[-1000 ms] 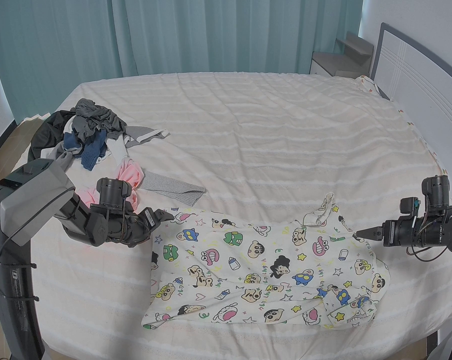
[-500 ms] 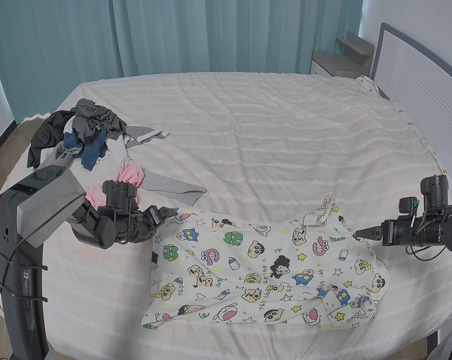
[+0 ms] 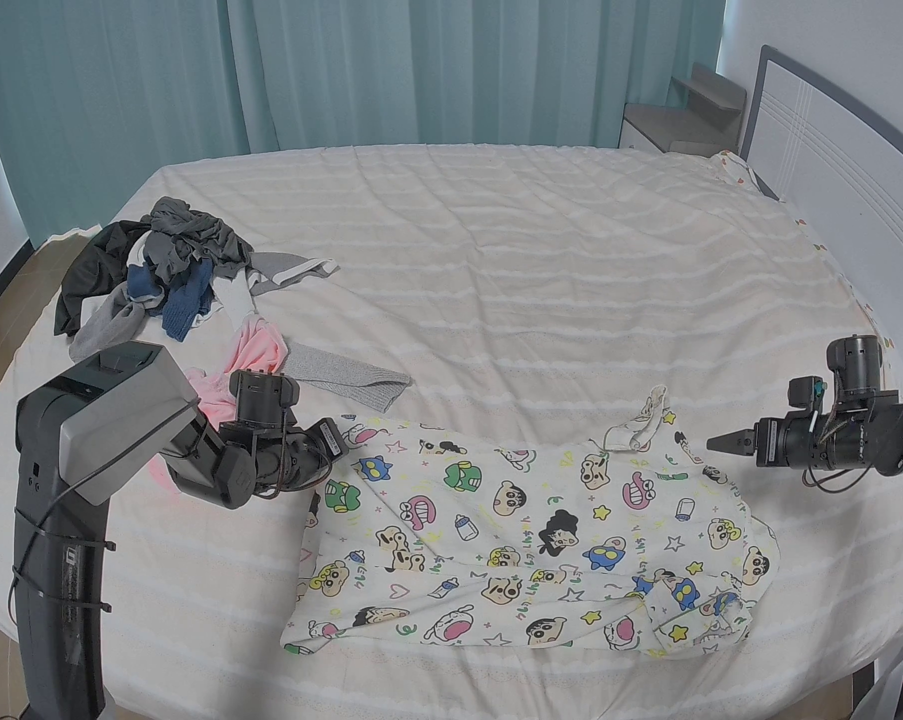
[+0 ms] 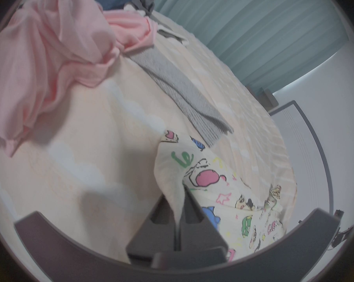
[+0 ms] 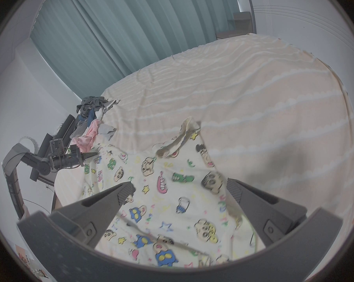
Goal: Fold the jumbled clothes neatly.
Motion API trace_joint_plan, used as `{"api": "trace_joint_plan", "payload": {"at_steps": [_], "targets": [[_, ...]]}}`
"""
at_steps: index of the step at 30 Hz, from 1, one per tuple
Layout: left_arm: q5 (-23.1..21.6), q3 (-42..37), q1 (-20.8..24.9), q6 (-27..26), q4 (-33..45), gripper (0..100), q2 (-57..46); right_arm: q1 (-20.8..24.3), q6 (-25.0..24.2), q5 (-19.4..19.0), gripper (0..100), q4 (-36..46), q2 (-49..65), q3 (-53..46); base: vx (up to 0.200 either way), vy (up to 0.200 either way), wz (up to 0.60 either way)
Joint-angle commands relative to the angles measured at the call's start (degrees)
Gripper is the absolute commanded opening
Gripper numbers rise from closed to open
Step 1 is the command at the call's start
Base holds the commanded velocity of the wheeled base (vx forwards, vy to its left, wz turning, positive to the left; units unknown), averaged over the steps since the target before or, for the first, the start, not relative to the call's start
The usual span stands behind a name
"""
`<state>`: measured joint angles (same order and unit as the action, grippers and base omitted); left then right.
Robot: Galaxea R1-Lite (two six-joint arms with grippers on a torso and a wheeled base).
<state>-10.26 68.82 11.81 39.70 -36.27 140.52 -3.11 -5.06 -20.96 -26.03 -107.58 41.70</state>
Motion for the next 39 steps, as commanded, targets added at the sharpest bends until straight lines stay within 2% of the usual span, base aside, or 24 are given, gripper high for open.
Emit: {"api": "trace_joint_plan", "payload": {"at_steps": [1, 3, 5, 11, 15, 19, 28, 39], "targets": [[6.31, -2.46, 0.14, -0.15, -4.95, 0, -0.07, -3.83, 1.98, -0.58, 100, 2.65, -11.6, 11.03, 0.0, 0.0, 0.0], [7.63, -3.43, 0.23, -0.15, -6.18, 0, -0.51, -4.63, 2.25, -0.67, 100, 4.76, -14.67, 14.55, 0.0, 0.0, 0.0], [9.83, -4.66, 0.4, -0.33, -8.12, 0, -1.57, -5.33, 3.92, -2.34, 100, 5.99, -19.68, 20.08, 0.0, 0.0, 0.0], [10.35, -4.66, 2.87, -0.68, -8.29, 0, -1.57, -5.33, 6.47, -4.09, 100, 9.15, -26.98, 28.17, 0.0, 0.0, 0.0], [12.02, -4.48, 5.33, -0.68, -8.38, 0, -1.57, -5.42, 9.1, -7.7, 100, 13.19, -30.05, 33.35, 0.0, 0.0, 0.0], [13.08, -4.39, 7.08, -0.59, -8.38, 0, -1.65, -5.5, 11.56, -11.39, 100, 16.45, -30.67, 36.52, 0.0, 0.0, 0.0], [13.16, -4.57, 7.52, -0.59, -8.38, 0, -2.44, -4.54, 12.62, -16.84, 100, 16.18, -32.25, 37.49, 0.0, 0.0, 0.0], [13.25, -5.27, 7.0, -0.59, -8.12, 0, -3.68, -2.25, 12.44, -17.01, 100, 16.1, -35.77, 41.88, 0.0, 0.0, 0.0]]}}
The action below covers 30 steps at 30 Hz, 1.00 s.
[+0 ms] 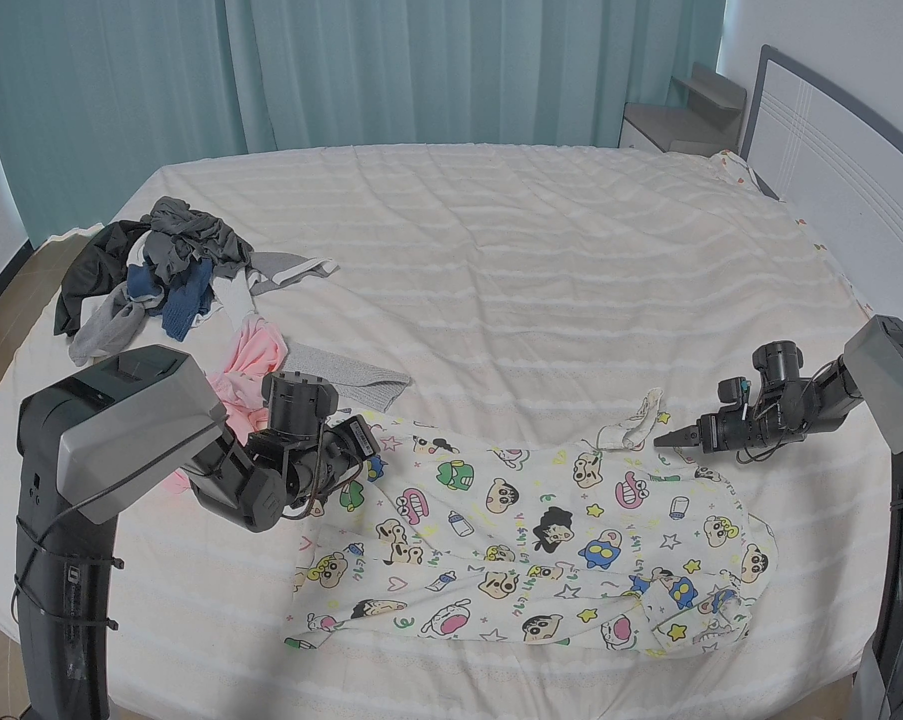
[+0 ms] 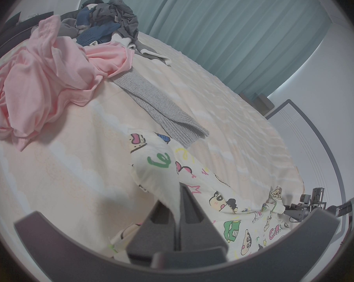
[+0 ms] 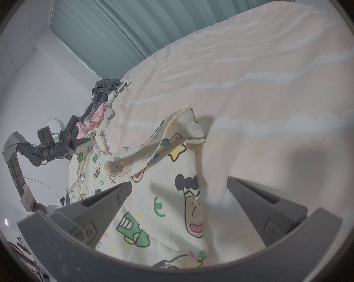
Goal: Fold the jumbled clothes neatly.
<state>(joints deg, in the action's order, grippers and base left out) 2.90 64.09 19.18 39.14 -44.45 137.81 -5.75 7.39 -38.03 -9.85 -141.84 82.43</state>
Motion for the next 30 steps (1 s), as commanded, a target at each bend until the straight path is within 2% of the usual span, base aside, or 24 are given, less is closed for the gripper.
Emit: {"api": "trace_joint_plan", "payload": {"at_steps": [1, 15, 16, 23, 27, 30], "targets": [[0.0, -0.72, -0.54, -0.03, 0.06, 0, -1.5, 0.39, 0.0, -0.02, 100, -0.17, -1.6, 1.15, 0.0, 0.0, 0.0], [0.0, -0.8, -0.89, -0.03, 0.24, 0, -1.67, 2.33, 0.26, -0.2, 100, -0.35, -1.6, 1.68, 0.0, 0.0, 0.0], [0.0, -0.8, -0.81, -0.03, 0.24, 0, -1.67, 2.33, 0.26, -0.2, 0, -0.35, -1.51, 1.59, 0.0, 0.0, 0.0], [0.09, -1.95, -1.07, -0.21, 0.24, 0, -1.76, 1.71, 0.0, -0.02, 0, -1.05, -1.34, 1.5, 0.0, 0.0, 0.0], [0.26, -2.12, -1.16, -3.28, 0.24, 0, -1.76, 0.92, -0.09, -0.2, 0, -3.51, -0.72, -0.52, 0.0, 0.0, 0.0], [2.55, -2.39, -1.07, -4.6, 0.06, 0, -1.67, 0.57, -0.27, -0.37, 0, -6.06, -0.46, -1.75, 0.0, 0.0, 0.0]]}}
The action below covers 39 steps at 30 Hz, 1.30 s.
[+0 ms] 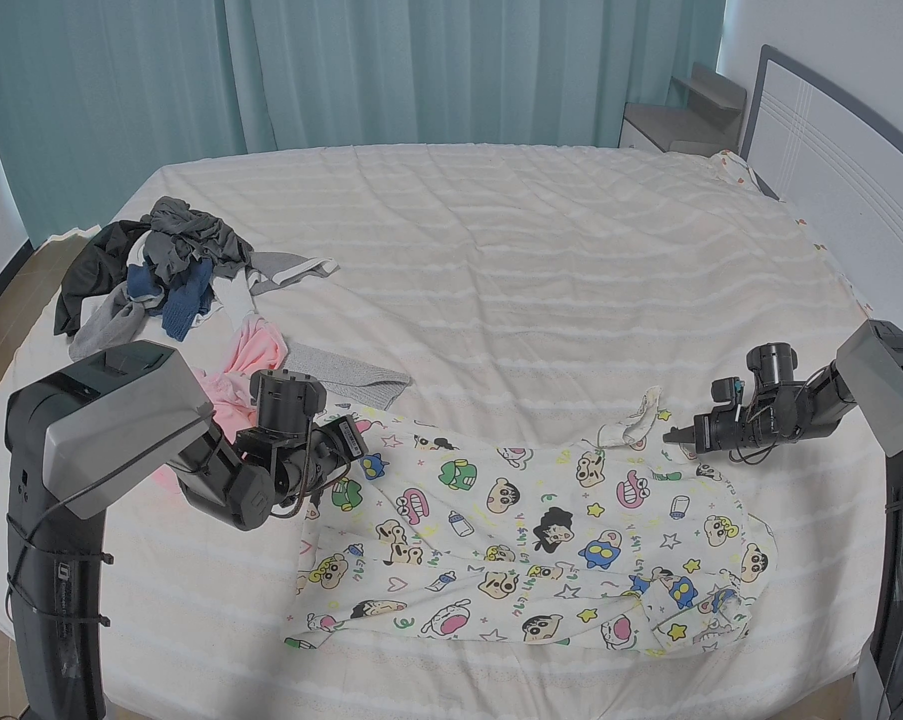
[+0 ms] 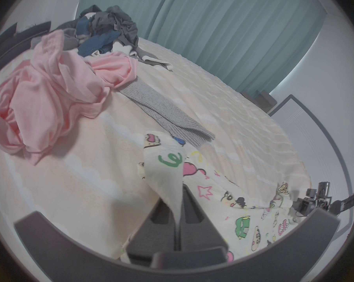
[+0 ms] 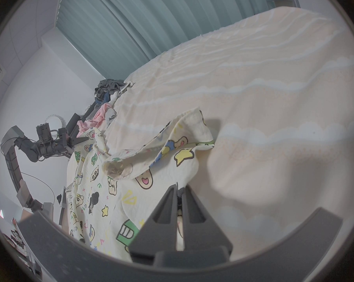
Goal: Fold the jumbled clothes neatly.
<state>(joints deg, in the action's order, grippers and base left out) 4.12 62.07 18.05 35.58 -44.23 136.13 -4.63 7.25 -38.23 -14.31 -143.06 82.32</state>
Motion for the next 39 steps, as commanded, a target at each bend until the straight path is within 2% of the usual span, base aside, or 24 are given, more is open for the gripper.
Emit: {"api": "trace_joint_plan", "payload": {"at_steps": [1, 7, 10, 14, 25, 29, 33, 39], "targets": [[1.33, -0.38, 0.05, -1.04, -0.16, 0, 0.01, -0.55, -0.13, -0.18, 0, -1.6, 0.76, -1.64, 0.0, 0.0, 0.0], [2.38, -0.38, 0.05, -2.19, -0.33, 0, -0.34, -1.34, -0.4, -0.53, 0, -5.11, 2.17, -3.57, 0.0, 0.0, 0.0], [4.58, -0.38, -0.04, -2.8, -0.51, 0, -0.96, -2.14, -0.49, -1.85, 0, -6.43, 5.24, -6.21, 0.0, 0.0, 0.0], [5.28, -0.46, 0.05, -4.21, -1.39, 0, -1.84, -3.01, -2.42, -3.78, 0, -9.86, 9.02, -9.99, 0.0, 0.0, 0.0], [7.22, -2.66, 0.23, -7.11, -7.89, 0, -2.71, -5.12, -2.68, -3.52, 0, -14.43, 9.55, -12.27, 0.0, 0.0, 0.0], [7.22, -5.39, 0.23, -8.34, -9.56, 0, -3.77, -5.39, -4.7, -3.78, 0, -17.24, 10.78, -14.38, 0.0, 0.0, 0.0], [7.13, -6.53, 0.31, -8.95, -10.7, 0, -3.51, -5.3, -6.64, -5.19, 0, -16.8, 11.57, -15.61, 0.0, 0.0, 0.0], [7.13, -6.26, 0.75, -9.22, -10.79, 0, -3.24, -5.04, -7.08, -2.73, 0, -13.81, 8.23, -12.54, 0.0, 0.0, 0.0]]}}
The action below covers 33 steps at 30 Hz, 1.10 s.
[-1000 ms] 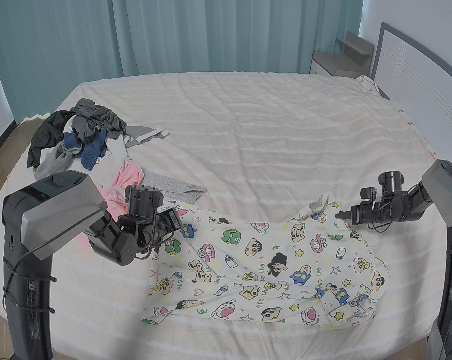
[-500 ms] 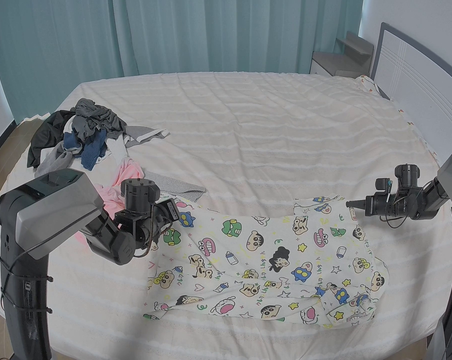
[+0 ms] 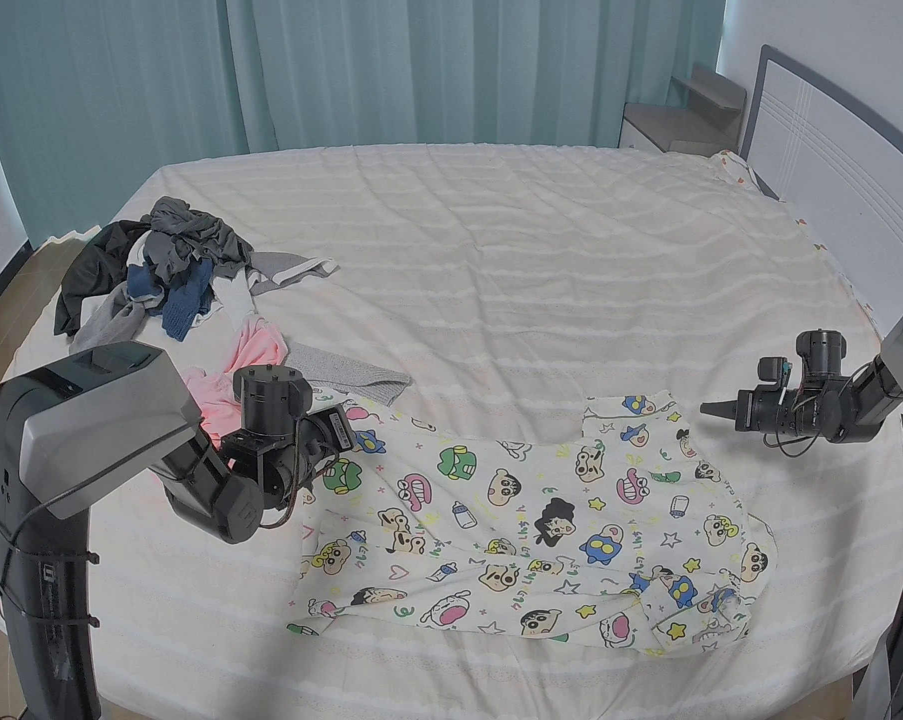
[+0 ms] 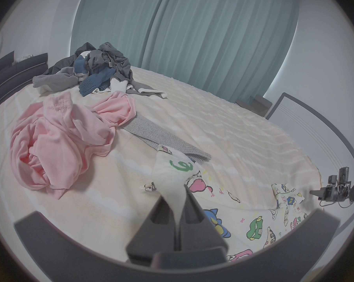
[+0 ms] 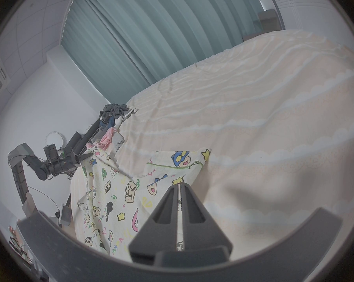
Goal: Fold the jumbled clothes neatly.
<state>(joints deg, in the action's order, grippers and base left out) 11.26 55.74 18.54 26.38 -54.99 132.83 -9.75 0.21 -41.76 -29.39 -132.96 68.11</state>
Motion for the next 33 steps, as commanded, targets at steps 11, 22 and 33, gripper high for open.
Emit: {"api": "trace_joint_plan", "payload": {"at_steps": [11, 22, 33], "targets": [[-0.01, 0.16, 0.62, -0.01, -0.03, 0, 0.15, 1.23, -0.03, 0.98, 100, 6.01, -5.46, 8.18, 0.0, 0.0, 0.0], [0.07, -0.1, 0.71, -0.01, -0.29, 0, 0.06, 5.01, -0.12, 1.07, 100, 8.47, -9.51, 12.4, 0.0, 0.0, 0.0], [0.07, -0.36, 0.71, -0.01, -2.75, 0, 0.15, 8.52, -0.21, 3.53, 0, 11.64, -13.38, 18.64, 0.0, 0.0, 0.0]]}}
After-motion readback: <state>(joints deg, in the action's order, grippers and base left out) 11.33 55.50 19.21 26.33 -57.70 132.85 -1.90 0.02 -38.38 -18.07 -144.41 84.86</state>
